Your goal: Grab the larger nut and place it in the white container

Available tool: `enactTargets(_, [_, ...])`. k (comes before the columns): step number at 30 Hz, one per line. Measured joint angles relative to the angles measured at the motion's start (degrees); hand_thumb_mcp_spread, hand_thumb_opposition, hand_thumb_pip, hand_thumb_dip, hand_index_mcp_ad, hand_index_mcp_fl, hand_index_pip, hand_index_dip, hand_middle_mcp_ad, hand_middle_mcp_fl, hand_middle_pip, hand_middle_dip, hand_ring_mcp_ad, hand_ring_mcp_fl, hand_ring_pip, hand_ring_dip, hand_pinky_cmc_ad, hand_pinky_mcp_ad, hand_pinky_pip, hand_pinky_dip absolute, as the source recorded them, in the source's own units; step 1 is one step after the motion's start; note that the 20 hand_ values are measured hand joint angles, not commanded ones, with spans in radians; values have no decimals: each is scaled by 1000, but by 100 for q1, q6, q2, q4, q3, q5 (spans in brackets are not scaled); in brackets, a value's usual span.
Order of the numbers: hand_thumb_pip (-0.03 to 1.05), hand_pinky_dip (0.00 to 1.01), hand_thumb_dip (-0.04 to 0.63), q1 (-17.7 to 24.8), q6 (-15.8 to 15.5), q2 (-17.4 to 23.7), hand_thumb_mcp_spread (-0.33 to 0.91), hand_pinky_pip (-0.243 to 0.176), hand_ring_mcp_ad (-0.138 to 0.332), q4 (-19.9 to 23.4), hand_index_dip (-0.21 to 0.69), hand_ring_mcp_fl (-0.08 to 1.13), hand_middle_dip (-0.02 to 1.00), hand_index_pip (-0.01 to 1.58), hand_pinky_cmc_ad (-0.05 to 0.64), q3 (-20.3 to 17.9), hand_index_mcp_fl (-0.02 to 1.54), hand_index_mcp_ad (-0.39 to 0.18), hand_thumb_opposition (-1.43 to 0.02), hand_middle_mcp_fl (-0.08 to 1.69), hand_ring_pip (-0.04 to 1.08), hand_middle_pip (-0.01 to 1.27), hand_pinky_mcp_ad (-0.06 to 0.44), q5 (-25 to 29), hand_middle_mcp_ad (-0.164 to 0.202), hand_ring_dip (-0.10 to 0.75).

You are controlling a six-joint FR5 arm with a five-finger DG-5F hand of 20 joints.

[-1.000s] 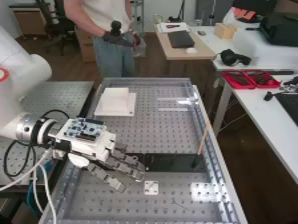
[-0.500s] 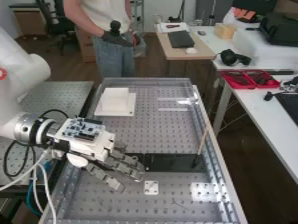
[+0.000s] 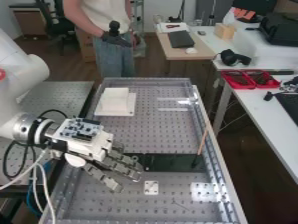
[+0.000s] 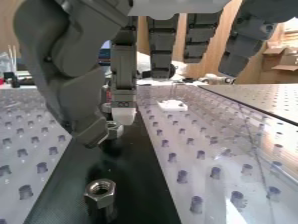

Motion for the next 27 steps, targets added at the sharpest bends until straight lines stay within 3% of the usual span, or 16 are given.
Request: enactTargets(27, [658, 307, 236, 34, 129, 44, 344, -63, 124, 189, 122, 14, 187, 1428, 361, -149, 206, -115, -852, 150, 101, 134, 283, 233, 63, 26])
